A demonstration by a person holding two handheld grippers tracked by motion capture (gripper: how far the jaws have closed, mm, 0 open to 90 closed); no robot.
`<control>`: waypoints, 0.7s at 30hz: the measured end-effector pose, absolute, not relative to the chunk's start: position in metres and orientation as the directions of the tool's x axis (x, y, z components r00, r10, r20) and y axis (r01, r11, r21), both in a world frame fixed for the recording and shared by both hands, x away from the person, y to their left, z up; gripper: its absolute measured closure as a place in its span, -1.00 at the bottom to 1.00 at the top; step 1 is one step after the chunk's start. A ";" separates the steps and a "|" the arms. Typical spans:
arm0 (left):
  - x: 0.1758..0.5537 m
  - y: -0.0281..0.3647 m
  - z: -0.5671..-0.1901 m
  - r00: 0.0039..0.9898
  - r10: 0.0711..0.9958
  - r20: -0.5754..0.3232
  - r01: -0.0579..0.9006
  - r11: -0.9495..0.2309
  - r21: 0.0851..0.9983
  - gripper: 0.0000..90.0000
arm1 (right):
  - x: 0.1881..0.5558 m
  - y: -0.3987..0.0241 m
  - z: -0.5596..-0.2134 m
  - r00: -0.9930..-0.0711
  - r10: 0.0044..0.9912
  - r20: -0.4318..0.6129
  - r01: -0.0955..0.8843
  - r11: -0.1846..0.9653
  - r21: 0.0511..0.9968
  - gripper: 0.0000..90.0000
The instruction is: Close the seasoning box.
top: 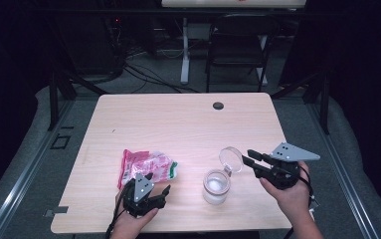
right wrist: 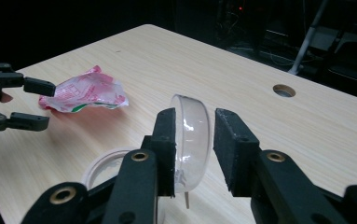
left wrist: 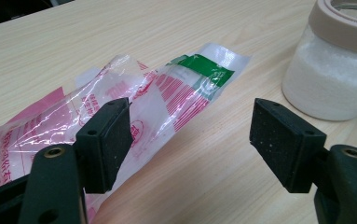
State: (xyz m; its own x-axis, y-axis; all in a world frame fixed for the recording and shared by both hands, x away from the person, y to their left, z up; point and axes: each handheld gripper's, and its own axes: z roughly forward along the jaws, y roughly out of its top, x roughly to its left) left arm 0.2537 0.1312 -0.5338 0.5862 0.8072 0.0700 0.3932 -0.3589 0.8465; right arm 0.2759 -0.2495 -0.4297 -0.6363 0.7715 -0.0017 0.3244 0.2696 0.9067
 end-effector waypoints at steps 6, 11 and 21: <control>0.251 0.129 -0.532 0.595 0.801 0.066 0.388 -0.358 0.849 -0.35 | 0.280 -0.254 -0.429 -0.612 0.791 -0.002 0.337 0.263 0.904 0.73; 0.249 0.127 -0.532 0.605 0.793 0.069 0.381 -0.365 0.849 -0.35 | 0.287 -0.256 -0.432 -0.585 0.811 -0.006 0.350 0.260 0.900 0.88; 0.248 0.126 -0.533 0.613 0.787 0.070 0.381 -0.372 0.847 -0.35 | 0.306 -0.259 -0.455 -0.555 0.832 0.026 0.420 0.253 0.871 1.00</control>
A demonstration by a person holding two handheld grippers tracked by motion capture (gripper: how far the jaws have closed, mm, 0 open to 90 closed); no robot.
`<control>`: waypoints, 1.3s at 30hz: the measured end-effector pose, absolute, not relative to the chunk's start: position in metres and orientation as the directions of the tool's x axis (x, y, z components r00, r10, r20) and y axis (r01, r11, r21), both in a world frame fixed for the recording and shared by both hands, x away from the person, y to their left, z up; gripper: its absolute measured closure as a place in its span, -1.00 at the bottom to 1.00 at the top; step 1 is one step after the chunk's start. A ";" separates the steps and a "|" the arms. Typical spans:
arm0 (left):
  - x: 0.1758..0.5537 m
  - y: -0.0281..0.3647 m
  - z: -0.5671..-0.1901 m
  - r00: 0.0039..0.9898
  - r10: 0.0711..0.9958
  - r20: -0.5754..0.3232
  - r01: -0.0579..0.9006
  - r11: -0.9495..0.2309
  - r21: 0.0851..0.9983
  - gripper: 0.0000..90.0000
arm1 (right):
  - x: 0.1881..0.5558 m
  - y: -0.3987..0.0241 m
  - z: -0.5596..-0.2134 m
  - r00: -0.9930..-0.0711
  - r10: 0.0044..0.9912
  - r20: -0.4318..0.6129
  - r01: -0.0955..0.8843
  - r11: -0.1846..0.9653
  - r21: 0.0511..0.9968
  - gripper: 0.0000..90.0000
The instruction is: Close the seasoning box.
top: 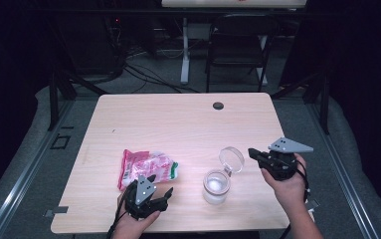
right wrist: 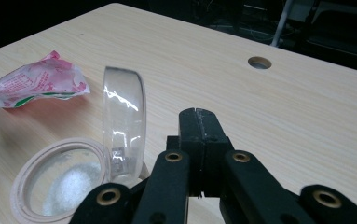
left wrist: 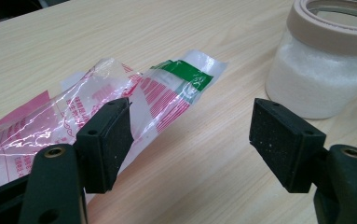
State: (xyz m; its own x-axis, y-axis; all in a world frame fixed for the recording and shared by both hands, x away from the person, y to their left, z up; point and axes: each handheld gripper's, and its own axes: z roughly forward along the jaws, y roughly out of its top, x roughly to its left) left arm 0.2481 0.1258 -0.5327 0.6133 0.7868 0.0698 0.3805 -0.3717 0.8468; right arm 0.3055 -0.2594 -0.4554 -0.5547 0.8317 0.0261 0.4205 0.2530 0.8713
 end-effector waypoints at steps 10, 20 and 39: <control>0.247 0.123 -0.535 0.616 0.784 0.073 0.381 -0.378 0.844 -0.35 | 0.307 -0.253 -0.460 -0.573 0.819 0.029 0.425 0.267 0.865 1.00; 0.248 0.124 -0.534 0.615 0.786 0.067 0.385 -0.373 0.844 -0.35 | 0.307 -0.250 -0.462 -0.580 0.814 0.031 0.425 0.270 0.864 1.00; 0.250 0.129 -0.533 0.599 0.798 0.062 0.390 -0.358 0.849 -0.35 | 0.298 -0.241 -0.462 -0.607 0.794 0.032 0.407 0.276 0.871 1.00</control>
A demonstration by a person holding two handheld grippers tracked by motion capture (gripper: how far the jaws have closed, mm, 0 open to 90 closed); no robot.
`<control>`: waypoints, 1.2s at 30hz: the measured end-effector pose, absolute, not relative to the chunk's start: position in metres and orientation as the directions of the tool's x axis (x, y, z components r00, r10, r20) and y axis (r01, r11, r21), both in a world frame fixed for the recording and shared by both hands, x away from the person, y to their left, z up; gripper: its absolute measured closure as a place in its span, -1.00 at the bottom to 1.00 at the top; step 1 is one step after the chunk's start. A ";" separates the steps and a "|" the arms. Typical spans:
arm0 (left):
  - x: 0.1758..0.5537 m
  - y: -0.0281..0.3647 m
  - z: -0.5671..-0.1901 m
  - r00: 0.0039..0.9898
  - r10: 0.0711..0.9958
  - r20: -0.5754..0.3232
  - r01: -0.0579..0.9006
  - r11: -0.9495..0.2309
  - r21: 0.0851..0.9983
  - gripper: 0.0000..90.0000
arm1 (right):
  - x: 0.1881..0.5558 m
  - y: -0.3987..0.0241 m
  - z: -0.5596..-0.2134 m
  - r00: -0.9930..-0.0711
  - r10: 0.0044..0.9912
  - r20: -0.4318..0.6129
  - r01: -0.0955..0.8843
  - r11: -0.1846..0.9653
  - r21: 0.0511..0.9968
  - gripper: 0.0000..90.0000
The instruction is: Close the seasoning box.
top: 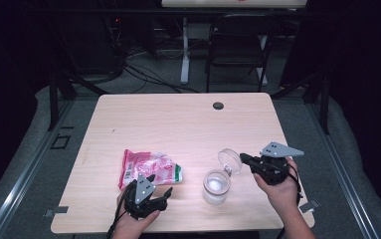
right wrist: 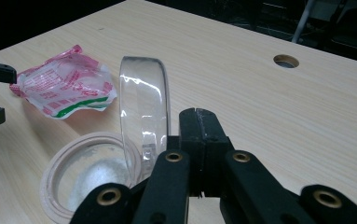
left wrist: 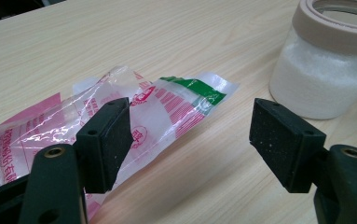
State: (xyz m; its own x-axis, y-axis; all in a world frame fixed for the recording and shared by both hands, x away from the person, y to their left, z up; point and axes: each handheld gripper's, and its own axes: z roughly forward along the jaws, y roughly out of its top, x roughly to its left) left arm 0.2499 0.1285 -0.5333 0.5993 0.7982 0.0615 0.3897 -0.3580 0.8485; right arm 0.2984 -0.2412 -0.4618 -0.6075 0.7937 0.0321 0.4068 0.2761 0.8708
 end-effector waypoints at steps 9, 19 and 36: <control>0.251 0.131 -0.533 0.591 0.805 0.055 0.395 -0.348 0.850 -0.35 | 0.294 -0.232 -0.462 -0.629 0.777 0.024 0.392 0.290 0.873 0.99; 0.253 0.134 -0.533 0.581 0.812 0.053 0.396 -0.340 0.853 -0.35 | 0.278 -0.216 -0.469 -0.669 0.743 0.013 0.376 0.323 0.868 0.96; 0.254 0.137 -0.533 0.573 0.818 0.046 0.404 -0.331 0.853 -0.35 | 0.262 -0.202 -0.477 -0.705 0.709 0.011 0.356 0.340 0.870 0.92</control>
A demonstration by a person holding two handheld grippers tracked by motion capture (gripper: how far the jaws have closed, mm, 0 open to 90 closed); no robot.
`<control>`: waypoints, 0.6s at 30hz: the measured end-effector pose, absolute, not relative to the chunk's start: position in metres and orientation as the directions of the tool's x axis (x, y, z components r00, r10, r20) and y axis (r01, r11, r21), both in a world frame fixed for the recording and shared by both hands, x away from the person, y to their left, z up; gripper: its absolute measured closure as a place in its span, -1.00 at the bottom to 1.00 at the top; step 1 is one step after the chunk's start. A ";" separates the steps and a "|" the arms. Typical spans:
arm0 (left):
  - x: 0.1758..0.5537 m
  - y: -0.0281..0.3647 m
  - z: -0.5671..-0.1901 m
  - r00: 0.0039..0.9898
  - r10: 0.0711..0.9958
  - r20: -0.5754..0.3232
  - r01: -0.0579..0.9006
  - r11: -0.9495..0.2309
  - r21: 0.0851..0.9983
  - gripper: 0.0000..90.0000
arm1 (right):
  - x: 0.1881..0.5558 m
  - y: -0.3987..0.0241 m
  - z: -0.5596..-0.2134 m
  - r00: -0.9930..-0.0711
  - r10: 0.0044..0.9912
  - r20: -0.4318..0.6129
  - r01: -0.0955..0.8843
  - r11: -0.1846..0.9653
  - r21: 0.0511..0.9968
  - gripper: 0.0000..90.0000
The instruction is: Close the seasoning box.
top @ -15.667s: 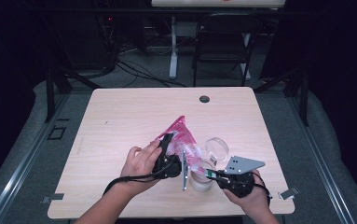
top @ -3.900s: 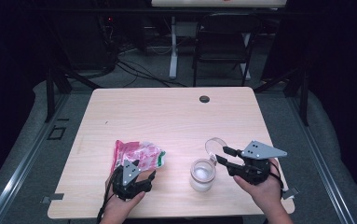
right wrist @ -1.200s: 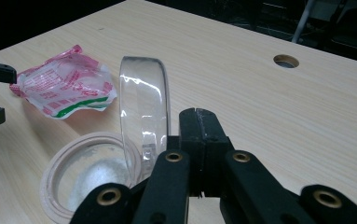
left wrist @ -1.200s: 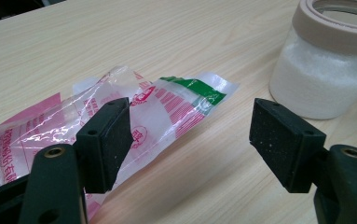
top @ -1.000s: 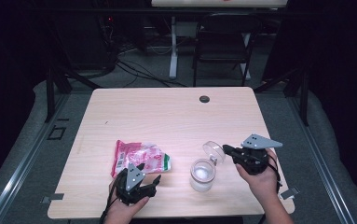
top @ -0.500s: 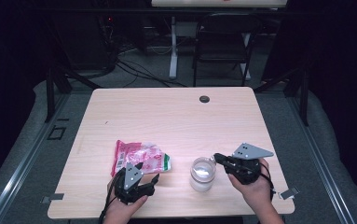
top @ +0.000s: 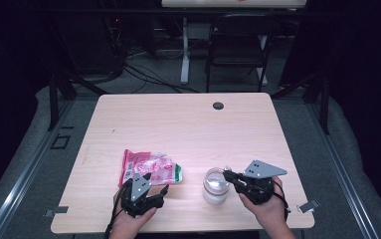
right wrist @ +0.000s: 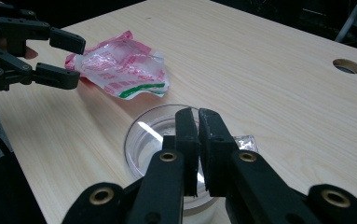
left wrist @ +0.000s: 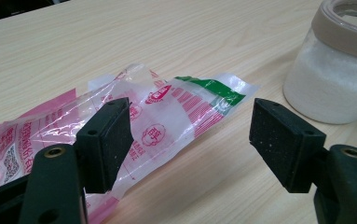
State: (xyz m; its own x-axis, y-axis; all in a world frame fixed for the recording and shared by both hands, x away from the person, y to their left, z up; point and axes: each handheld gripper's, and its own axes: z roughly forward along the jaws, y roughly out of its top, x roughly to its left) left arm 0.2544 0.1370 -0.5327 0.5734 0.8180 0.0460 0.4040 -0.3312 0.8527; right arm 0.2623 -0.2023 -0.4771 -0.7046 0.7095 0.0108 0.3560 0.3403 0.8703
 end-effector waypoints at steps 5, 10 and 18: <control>0.255 0.138 -0.532 0.569 0.821 0.043 0.405 -0.325 0.854 -0.35 | 0.261 -0.204 -0.476 -0.700 0.714 0.006 0.352 0.338 0.873 0.87; 0.256 0.141 -0.533 0.561 0.826 0.043 0.409 -0.323 0.853 -0.35 | 0.259 -0.210 -0.477 -0.687 0.727 0.005 0.352 0.327 0.877 0.78; 0.259 0.145 -0.533 0.553 0.833 0.018 0.424 -0.300 0.854 -0.33 | 0.254 -0.231 -0.482 -0.628 0.778 0.017 0.371 0.280 0.886 0.48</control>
